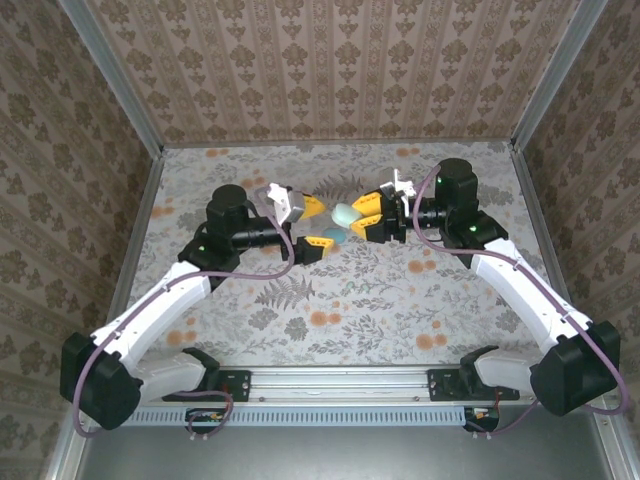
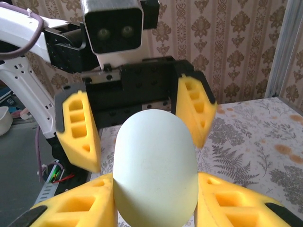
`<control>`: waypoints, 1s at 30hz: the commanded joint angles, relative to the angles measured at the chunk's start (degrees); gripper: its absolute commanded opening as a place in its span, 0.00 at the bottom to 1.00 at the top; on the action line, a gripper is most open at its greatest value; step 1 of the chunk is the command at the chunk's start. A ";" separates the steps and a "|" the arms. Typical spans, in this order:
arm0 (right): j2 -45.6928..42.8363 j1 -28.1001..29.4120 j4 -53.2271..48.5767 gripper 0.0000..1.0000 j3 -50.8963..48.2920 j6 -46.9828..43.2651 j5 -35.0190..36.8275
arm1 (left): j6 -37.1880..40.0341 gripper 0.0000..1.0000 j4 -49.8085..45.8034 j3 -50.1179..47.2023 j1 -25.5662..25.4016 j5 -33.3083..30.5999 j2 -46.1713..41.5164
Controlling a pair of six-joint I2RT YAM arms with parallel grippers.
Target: Insert the wireless bluetooth earbuds into the charging case
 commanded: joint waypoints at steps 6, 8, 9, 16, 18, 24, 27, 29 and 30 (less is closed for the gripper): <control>0.58 0.84 -2.44 0.40 1.87 -2.91 -1.15 | -0.96 0.79 2.18 4.46 -1.29 2.39 3.06; 0.42 0.88 -2.71 0.40 1.74 -3.72 -0.63 | -1.86 0.77 3.27 4.33 -1.38 2.65 3.17; 0.38 0.88 -2.71 0.40 1.61 -4.07 -0.47 | -2.13 0.75 3.56 4.31 -1.51 2.75 3.26; 0.36 1.26 -1.87 0.40 0.94 -4.93 0.43 | -2.38 0.71 3.64 4.74 -2.26 3.53 3.87; 0.36 1.38 -1.37 0.40 0.75 -4.97 0.79 | -2.67 0.71 3.54 4.94 -2.43 3.61 4.22; 0.32 1.43 -1.59 0.41 0.39 -5.91 1.75 | -3.05 0.67 4.05 5.26 -2.56 3.37 4.48; 0.25 1.44 -1.45 0.40 0.20 -6.13 1.88 | -3.31 0.61 4.08 5.50 -2.68 3.39 4.67; 0.28 1.50 -1.57 0.41 0.04 -6.48 2.15 | -3.59 0.61 4.15 5.58 -2.70 3.20 4.75; 0.32 1.48 -1.54 0.41 -0.02 -6.72 2.25 | -3.58 0.62 4.18 5.61 -2.70 3.17 4.75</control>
